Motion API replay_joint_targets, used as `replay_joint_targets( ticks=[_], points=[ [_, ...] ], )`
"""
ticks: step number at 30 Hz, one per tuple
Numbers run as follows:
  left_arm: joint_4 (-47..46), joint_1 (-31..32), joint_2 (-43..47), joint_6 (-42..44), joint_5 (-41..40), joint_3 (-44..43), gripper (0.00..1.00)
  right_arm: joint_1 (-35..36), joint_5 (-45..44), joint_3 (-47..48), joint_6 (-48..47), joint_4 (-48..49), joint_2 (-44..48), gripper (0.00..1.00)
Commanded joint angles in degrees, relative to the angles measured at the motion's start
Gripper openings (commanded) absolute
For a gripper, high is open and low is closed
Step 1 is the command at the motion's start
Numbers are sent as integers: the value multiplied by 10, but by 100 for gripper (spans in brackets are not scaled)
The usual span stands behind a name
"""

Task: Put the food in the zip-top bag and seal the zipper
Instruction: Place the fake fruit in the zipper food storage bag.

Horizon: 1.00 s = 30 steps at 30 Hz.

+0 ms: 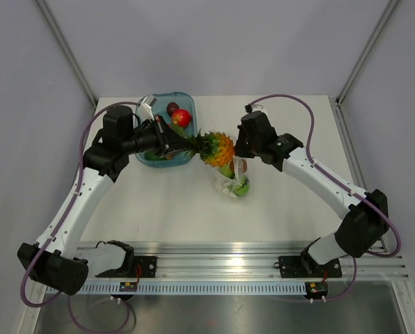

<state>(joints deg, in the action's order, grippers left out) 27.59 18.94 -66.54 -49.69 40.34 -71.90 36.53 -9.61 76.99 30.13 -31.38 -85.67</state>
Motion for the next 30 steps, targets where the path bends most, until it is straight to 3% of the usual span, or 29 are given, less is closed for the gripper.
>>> replay_joint_targets(
  ticks=[1, 18, 26, 30],
  points=[
    [-65, 14, -16, -22, 7, 19, 0, 0, 5, 2, 17, 19, 21, 0],
    [-152, 16, -17, -75, 27, 62, 0, -1, 18, -10, 26, 25, 33, 0],
    [-26, 15, -35, 5, -56, 33, 0, 0, 48, -10, 30, 31, 53, 0],
    [-21, 11, -34, -1, -65, 28, 0, 0, 71, -23, 42, 50, 53, 0]
  ],
)
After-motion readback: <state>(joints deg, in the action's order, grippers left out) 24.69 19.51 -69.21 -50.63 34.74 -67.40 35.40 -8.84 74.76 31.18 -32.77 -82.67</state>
